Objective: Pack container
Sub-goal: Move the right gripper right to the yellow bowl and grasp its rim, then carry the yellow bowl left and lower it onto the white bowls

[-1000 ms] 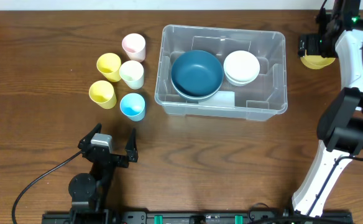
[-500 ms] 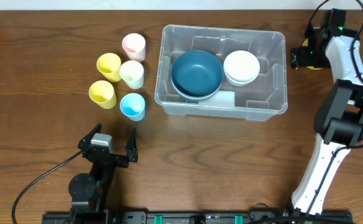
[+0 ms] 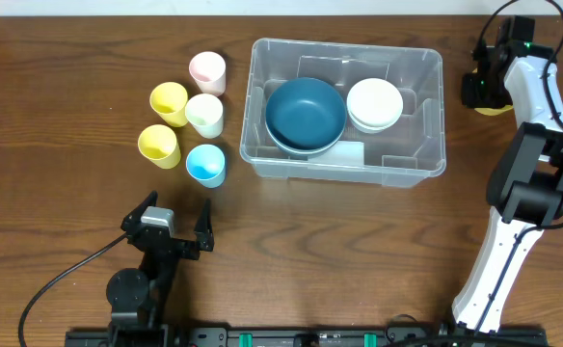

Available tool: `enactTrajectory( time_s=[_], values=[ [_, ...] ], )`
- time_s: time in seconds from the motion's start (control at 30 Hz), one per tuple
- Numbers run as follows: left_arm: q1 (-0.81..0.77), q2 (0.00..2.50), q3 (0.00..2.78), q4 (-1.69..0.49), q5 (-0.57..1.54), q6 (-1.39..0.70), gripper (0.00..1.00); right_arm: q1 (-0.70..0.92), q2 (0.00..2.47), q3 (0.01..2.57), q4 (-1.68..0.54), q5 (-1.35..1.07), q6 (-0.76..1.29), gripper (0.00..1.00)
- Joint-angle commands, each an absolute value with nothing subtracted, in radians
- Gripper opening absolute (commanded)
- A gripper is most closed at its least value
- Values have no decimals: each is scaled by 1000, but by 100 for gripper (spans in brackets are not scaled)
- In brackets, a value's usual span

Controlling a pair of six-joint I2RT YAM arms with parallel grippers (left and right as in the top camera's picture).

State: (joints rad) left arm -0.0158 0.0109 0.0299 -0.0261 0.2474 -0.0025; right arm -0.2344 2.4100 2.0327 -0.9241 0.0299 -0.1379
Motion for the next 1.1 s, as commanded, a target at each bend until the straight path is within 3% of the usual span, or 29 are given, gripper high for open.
enactTrajectory(
  time_s=[0.0, 0.13, 0.5, 0.67, 0.8, 1.07],
  values=[
    [-12, 4, 4, -47, 247, 4, 98, -239, 2418, 2070, -950, 75, -56, 9],
    [-12, 4, 4, -47, 247, 4, 98, -239, 2413, 2156, -1030, 87, -51, 1],
    [-12, 4, 4, -47, 247, 4, 98, -223, 2410, 2713, -1384, 58, 47, 1],
    [-12, 4, 4, -47, 247, 4, 98, -162, 2362, 2935, -1472, -95, 125, 1],
    [-12, 4, 4, -47, 246, 4, 98, -41, 2321, 2979, -1496, -196, 130, 1],
    [-12, 4, 4, -47, 247, 4, 98, 250, 2329, 2937, -1620, 57, 128, 1]
  ],
)
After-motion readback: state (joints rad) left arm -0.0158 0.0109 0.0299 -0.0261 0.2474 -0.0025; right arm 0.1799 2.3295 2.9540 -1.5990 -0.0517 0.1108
